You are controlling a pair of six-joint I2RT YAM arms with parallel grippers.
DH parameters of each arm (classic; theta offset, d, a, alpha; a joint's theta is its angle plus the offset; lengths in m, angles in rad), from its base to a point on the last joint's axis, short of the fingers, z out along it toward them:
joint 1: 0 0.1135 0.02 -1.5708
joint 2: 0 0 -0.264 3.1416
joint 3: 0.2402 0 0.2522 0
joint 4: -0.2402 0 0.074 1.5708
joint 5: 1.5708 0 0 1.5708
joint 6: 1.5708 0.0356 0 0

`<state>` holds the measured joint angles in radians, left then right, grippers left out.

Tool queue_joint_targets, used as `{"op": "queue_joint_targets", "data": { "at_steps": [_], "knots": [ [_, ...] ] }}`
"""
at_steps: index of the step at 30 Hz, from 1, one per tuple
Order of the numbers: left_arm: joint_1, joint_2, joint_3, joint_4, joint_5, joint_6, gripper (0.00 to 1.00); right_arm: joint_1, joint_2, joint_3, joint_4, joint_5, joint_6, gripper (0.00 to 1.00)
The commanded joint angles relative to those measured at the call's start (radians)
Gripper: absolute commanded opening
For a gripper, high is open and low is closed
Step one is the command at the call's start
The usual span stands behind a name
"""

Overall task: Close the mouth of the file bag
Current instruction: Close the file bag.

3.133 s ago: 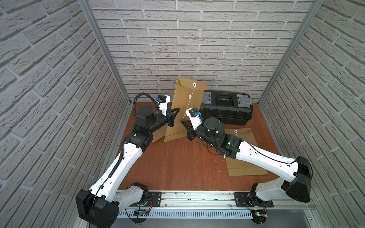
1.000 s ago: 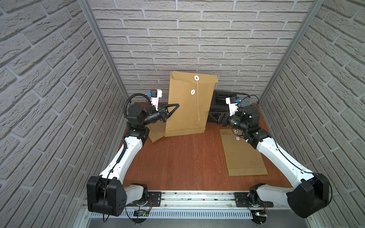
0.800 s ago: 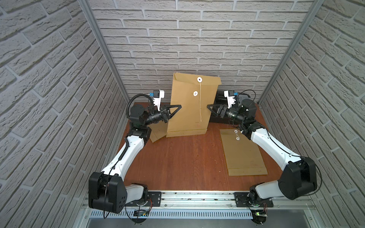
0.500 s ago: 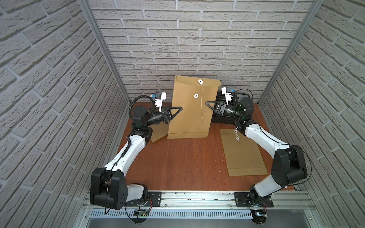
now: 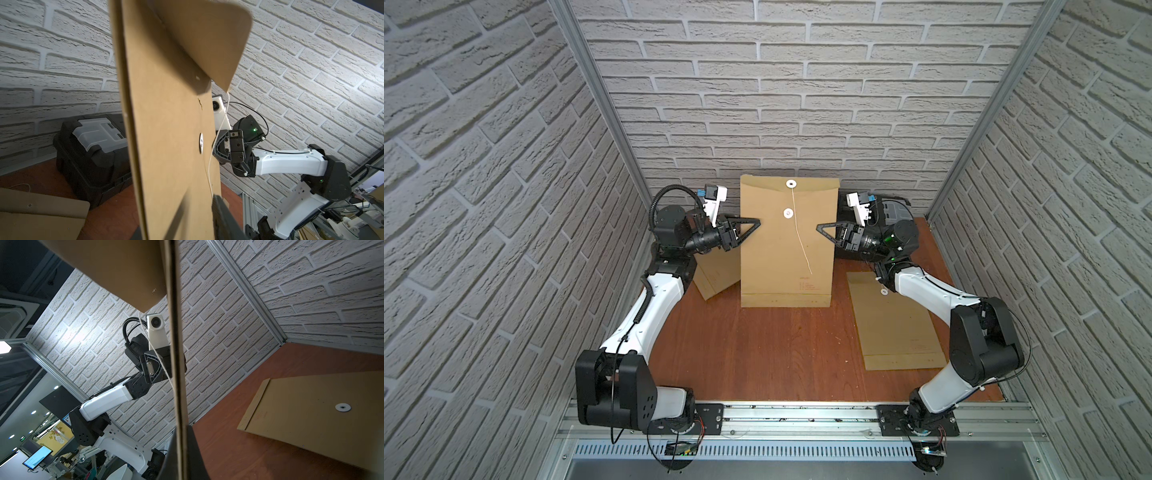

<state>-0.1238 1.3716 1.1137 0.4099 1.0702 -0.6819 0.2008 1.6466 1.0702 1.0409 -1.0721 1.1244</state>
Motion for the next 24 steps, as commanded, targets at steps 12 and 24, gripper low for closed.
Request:
{"op": "queue_joint_targets", "data": {
  "at_steps": [12, 24],
  "knots": [
    [-0.032, 0.125, -0.068, 0.286, 0.028, -0.138, 0.0, 0.023, -0.033, -0.077, -0.267, 0.165, -0.19, 0.13],
    [-0.011, 0.03, -0.117, 0.263, -0.11, 0.045, 0.0, 0.072, -0.28, -0.22, -0.785, 0.641, -0.622, 0.51]
  ]
}}
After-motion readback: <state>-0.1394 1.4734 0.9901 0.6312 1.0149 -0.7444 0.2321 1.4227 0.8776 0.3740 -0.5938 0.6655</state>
